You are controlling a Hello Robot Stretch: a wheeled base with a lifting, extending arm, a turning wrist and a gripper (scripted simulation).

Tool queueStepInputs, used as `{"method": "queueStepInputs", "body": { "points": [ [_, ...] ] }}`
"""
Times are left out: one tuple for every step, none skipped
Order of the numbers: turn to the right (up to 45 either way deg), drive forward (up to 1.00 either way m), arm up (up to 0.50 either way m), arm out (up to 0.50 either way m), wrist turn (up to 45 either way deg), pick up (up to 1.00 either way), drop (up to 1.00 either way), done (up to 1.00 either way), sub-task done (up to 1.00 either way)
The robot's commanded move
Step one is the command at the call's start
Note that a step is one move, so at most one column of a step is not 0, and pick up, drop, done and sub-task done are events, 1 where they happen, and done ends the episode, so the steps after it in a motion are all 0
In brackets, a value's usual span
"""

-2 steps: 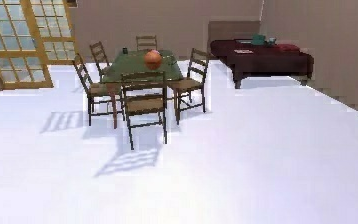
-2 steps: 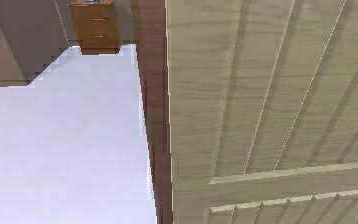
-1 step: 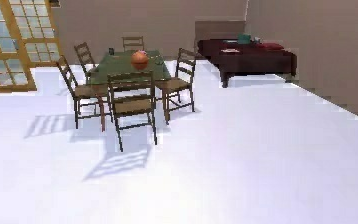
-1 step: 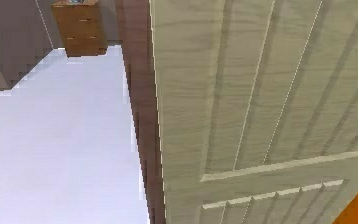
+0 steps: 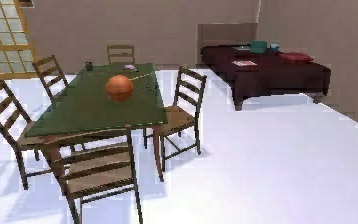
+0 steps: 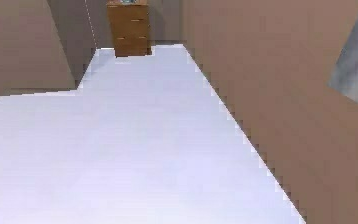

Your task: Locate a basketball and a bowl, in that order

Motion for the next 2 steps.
{"method": "queueStepInputs", "body": {
  "points": [
    [0.0,0.70,0.00,0.00,0.0,0.00,0.00,0.00,0.00],
    [-27.0,0.00,0.00,0.00,0.0,0.00,0.00,0.00,0.00]
  ]
}}
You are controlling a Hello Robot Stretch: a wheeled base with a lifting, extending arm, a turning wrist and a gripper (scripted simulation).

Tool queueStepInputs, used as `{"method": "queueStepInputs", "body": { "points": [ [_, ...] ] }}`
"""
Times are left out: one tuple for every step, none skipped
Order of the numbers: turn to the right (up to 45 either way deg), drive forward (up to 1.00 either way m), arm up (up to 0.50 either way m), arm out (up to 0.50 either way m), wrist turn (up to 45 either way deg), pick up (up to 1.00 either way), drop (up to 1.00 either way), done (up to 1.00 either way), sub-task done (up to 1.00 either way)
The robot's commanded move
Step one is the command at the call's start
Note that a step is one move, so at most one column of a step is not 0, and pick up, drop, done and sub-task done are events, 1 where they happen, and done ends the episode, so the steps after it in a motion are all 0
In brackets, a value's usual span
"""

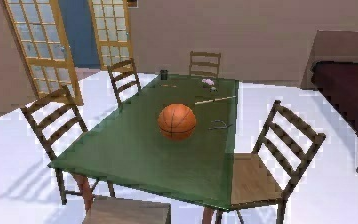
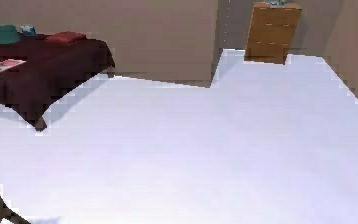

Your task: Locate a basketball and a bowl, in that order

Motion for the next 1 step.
{"method": "queueStepInputs", "body": {
  "points": [
    [0.0,0.00,0.00,0.00,0.0,0.00,0.00,0.00,1.00]
  ]
}}
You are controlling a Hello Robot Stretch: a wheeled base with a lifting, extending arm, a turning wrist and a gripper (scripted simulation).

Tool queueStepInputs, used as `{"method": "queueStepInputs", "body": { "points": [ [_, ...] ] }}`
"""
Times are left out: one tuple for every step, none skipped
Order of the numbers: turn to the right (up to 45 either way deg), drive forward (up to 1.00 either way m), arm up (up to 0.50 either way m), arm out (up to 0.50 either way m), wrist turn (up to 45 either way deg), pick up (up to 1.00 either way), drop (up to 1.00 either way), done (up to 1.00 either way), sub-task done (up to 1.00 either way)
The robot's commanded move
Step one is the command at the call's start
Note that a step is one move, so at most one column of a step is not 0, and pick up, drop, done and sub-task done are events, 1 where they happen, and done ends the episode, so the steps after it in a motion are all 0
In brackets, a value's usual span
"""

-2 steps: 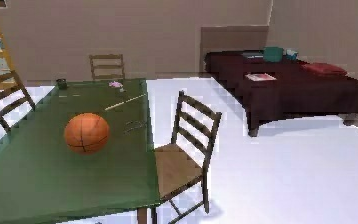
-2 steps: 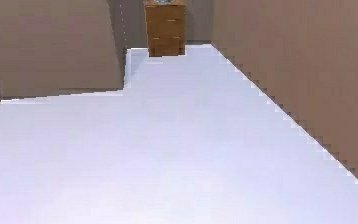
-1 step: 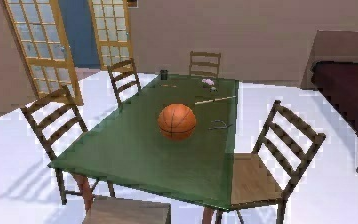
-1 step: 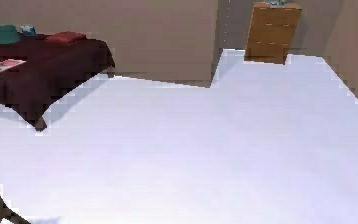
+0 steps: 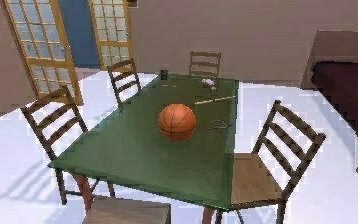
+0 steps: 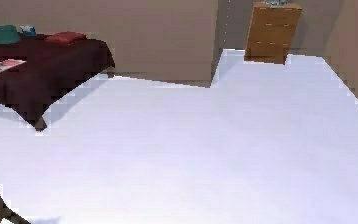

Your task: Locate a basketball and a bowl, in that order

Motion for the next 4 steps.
{"method": "queueStepInputs", "body": {
  "points": [
    [45.0,0.00,0.00,0.00,0.0,0.00,0.00,0.00,0.00],
    [45.0,0.00,0.00,0.00,0.0,0.00,0.00,0.00,0.00],
    [45.0,0.00,0.00,0.00,0.0,0.00,0.00,0.00,0.00],
    [12.0,0.00,0.00,0.00,0.0,0.00,0.00,0.00,0.00]
  ]
}}
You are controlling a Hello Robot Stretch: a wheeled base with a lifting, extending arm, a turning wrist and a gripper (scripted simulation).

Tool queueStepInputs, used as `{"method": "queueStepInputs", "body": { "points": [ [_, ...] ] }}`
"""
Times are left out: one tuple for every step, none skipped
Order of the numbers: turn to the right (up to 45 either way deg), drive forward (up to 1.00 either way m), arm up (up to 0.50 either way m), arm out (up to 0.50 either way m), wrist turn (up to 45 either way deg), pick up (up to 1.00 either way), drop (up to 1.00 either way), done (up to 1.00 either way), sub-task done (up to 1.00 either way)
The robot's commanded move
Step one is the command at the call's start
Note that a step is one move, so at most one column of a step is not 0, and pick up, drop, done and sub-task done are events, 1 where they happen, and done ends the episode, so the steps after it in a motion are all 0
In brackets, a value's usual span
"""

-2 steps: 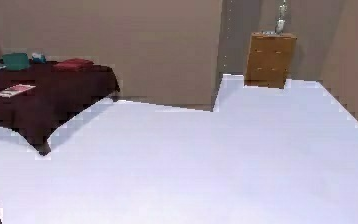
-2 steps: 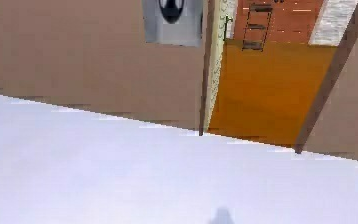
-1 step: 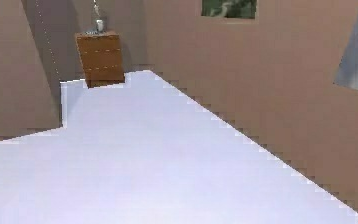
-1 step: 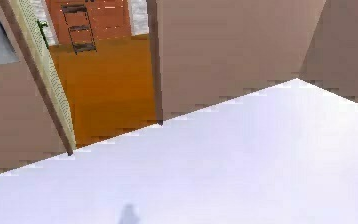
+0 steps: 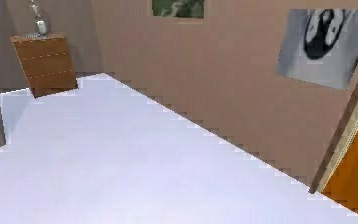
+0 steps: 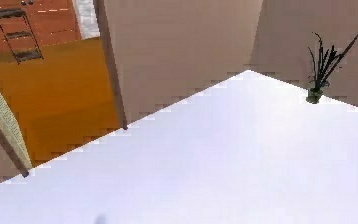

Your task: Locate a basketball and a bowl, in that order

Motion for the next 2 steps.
{"method": "queueStepInputs", "body": {
  "points": [
    [0.0,0.10,0.00,0.00,0.0,0.00,0.00,0.00,0.00],
    [45.0,0.00,0.00,0.00,0.0,0.00,0.00,0.00,0.00]
  ]
}}
